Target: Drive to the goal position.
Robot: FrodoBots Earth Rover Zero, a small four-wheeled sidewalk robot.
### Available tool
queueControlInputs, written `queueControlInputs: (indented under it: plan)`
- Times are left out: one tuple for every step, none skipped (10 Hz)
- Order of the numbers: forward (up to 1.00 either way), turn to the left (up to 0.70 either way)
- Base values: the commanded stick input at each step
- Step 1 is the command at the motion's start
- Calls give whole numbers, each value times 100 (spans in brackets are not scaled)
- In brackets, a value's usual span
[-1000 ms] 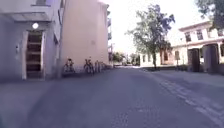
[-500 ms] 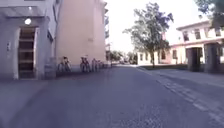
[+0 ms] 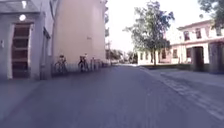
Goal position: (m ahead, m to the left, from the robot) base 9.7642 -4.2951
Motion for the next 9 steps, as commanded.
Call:
queueControlInputs:
  plan:
    - [70, -14]
    - [70, -14]
    - [70, -14]
    - [70, -13]
    - [70, -13]
    - [70, -3]
    - [70, 0]
    - [70, 0]
    - [70, 0]
